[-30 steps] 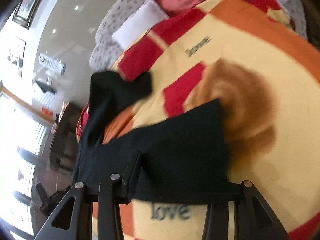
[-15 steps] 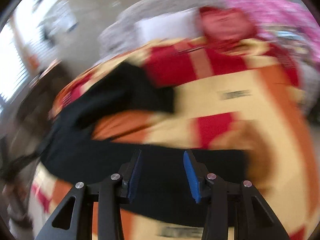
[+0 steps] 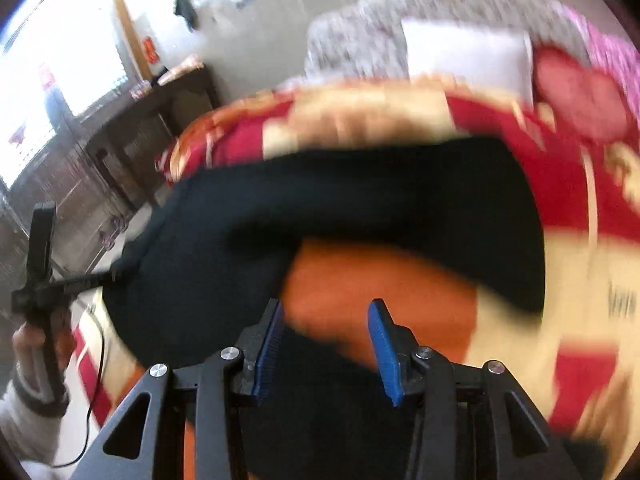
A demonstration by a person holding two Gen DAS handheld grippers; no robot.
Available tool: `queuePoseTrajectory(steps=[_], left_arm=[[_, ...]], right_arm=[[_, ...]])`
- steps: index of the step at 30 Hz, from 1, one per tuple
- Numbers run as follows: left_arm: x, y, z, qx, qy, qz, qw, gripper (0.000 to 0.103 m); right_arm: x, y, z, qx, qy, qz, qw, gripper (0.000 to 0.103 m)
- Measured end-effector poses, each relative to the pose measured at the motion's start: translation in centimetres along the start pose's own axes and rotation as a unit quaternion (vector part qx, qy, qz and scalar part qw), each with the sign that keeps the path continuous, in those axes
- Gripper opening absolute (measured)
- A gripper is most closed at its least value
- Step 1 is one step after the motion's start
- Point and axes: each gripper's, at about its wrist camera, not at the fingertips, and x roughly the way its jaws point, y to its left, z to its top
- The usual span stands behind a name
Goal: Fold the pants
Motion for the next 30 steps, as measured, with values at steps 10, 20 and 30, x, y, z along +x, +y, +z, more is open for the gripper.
queuePoseTrajectory(steps=[10, 20, 30], left_arm=[[2.7, -0.3, 4.0, -0.006, 0.016, -0.004, 0.9998, 0.042], [3.2, 1.0, 4.5, -0.036, 0.028, -0.020, 0.9988, 0.041], [-1.5, 5.9, 2.7, -0.103, -0.009, -0.026, 0.9943, 0.050]], right_arm=[[8.8, 3.9, 9.6, -0.216, 0.045, -0.065, 0.973, 0.048], [10.5, 3.4, 8.2, -0.271, 0.070, -0.066, 0.958, 0.009], [-0.6, 8.3, 1.0, -0.278, 0.017, -0.004, 0.960, 0.006]])
